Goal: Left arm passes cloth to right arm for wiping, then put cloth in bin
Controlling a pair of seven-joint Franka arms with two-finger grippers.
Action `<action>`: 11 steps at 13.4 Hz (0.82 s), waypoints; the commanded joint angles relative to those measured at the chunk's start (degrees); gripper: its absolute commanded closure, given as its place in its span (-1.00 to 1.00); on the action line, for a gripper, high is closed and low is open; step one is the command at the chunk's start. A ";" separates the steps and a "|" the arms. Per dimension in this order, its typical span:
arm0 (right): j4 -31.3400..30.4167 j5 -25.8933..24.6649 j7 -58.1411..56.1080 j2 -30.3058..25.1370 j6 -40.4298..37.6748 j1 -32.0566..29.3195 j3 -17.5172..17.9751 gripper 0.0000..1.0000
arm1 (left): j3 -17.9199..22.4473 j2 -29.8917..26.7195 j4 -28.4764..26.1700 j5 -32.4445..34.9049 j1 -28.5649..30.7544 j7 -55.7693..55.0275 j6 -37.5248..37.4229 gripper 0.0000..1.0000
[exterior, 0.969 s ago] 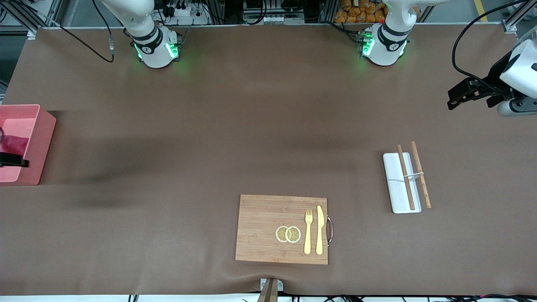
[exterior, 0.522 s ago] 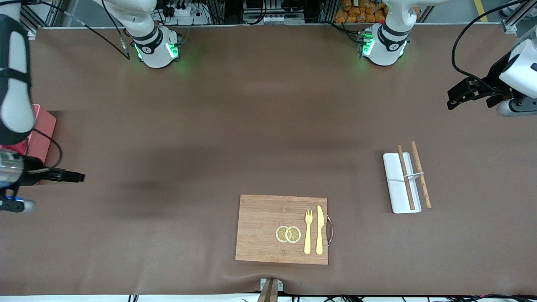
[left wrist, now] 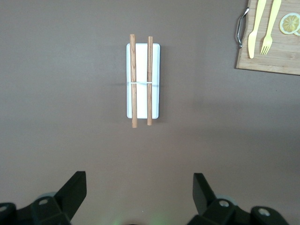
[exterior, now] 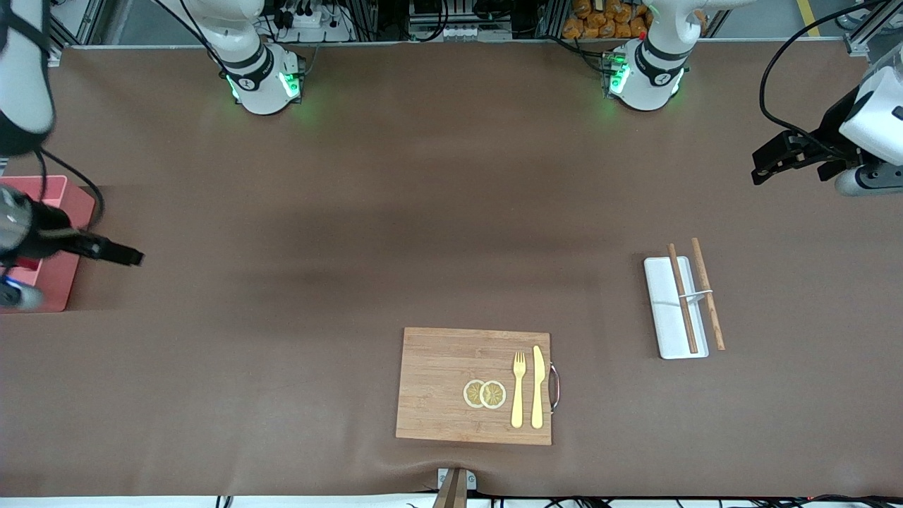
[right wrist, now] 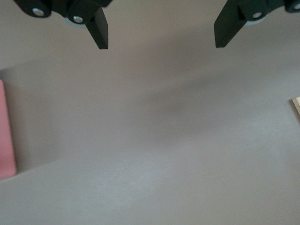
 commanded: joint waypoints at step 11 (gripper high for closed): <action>-17.86 7.01 0.48 -18.99 4.88 -1.07 0.06 -1.00 | -0.07 -0.52 -0.76 -0.40 0.00 -0.21 0.48 -1.00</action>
